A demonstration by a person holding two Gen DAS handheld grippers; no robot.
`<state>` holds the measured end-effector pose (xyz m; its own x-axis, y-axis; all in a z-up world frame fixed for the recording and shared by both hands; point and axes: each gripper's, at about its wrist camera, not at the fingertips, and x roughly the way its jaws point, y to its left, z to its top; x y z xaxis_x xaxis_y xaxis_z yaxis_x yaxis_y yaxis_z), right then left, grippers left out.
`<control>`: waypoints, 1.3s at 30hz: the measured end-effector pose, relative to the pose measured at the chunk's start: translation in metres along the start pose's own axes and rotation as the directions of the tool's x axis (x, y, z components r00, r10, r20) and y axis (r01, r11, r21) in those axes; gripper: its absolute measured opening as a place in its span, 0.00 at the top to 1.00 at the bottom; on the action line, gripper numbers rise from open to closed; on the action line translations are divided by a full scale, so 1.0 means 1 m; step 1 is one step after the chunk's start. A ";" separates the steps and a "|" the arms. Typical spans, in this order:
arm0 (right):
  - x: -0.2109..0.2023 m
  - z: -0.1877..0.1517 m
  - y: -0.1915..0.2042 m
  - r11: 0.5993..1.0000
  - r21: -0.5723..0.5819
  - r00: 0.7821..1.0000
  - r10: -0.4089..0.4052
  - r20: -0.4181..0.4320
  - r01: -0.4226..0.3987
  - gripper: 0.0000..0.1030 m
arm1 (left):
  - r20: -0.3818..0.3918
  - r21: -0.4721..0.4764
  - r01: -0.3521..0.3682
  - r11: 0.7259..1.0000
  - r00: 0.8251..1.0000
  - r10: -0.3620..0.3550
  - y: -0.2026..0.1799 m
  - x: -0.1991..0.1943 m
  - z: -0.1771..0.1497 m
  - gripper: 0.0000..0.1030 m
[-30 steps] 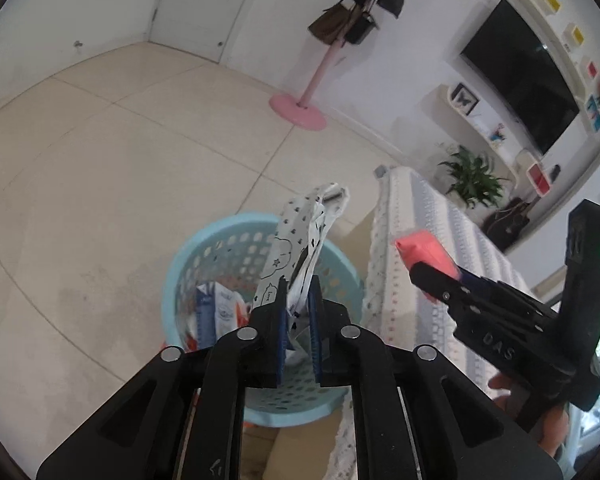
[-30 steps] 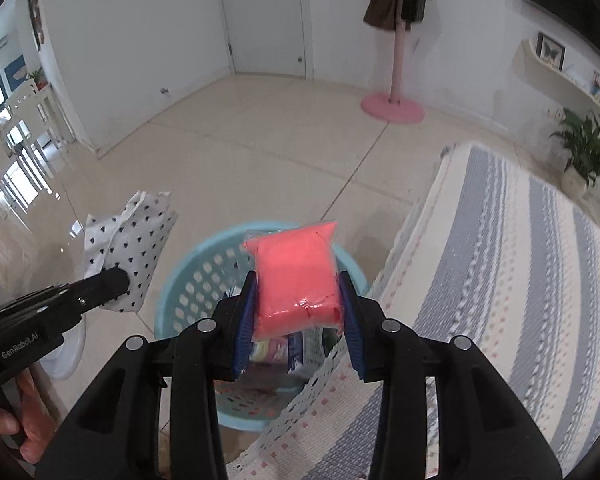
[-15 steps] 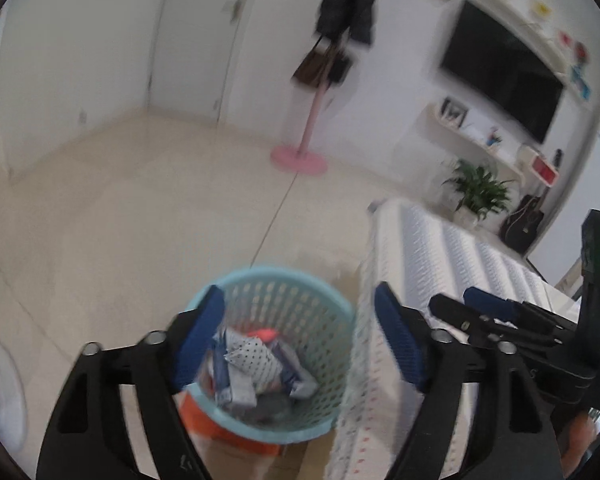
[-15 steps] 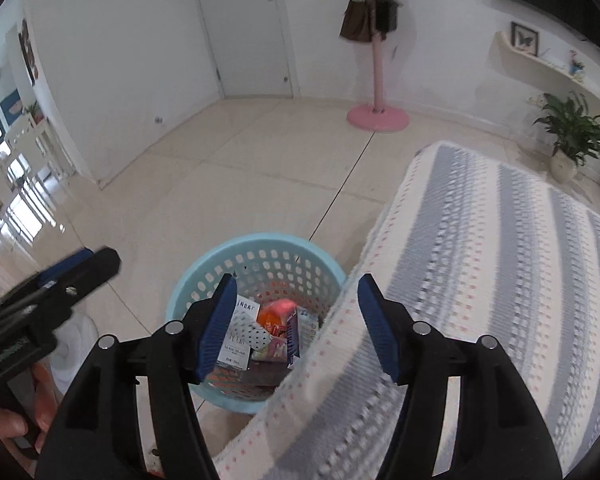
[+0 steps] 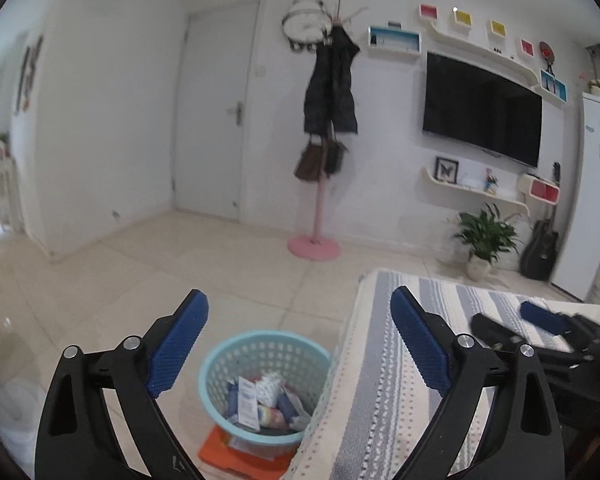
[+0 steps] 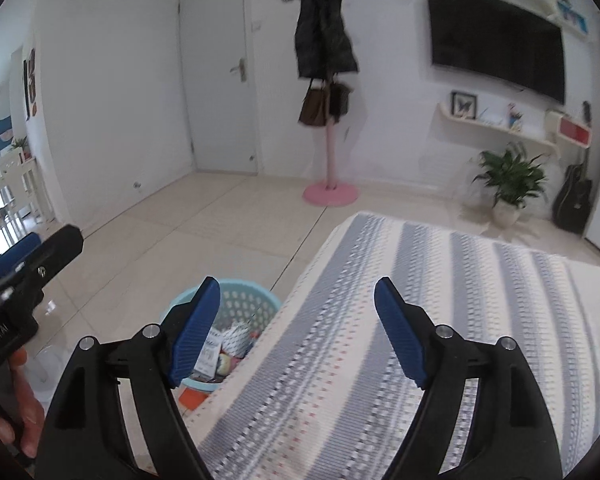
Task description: Collect trash
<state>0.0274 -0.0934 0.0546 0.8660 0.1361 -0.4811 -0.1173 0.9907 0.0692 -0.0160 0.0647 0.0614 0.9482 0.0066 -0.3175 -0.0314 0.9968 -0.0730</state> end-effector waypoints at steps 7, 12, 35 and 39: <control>-0.031 -0.018 -0.012 0.996 -0.012 0.990 -0.087 0.108 0.089 0.27 | 0.045 0.068 -0.028 0.997 0.999 0.025 -0.016 -0.008 -0.021 0.13; -0.036 -0.032 -0.016 0.995 0.028 0.987 -0.099 0.129 0.096 0.26 | 0.010 0.092 -0.033 0.995 0.999 0.032 -0.018 -0.001 -0.031 0.13; -0.032 -0.051 -0.030 0.983 0.079 0.976 -0.176 0.131 0.167 0.25 | -0.035 0.106 -0.049 0.993 0.998 0.053 -0.027 0.007 -0.042 0.08; -0.033 -0.051 -0.033 0.983 0.078 0.976 -0.178 0.129 0.169 0.25 | -0.047 0.094 -0.041 0.995 0.998 0.045 -0.025 0.009 -0.041 0.08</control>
<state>-0.0218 -0.1306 0.0232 0.9285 -0.0439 -0.3687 0.0689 0.9961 0.0549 -0.0197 0.0370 0.0214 0.9298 0.0480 -0.3648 -0.0400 0.9988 0.0293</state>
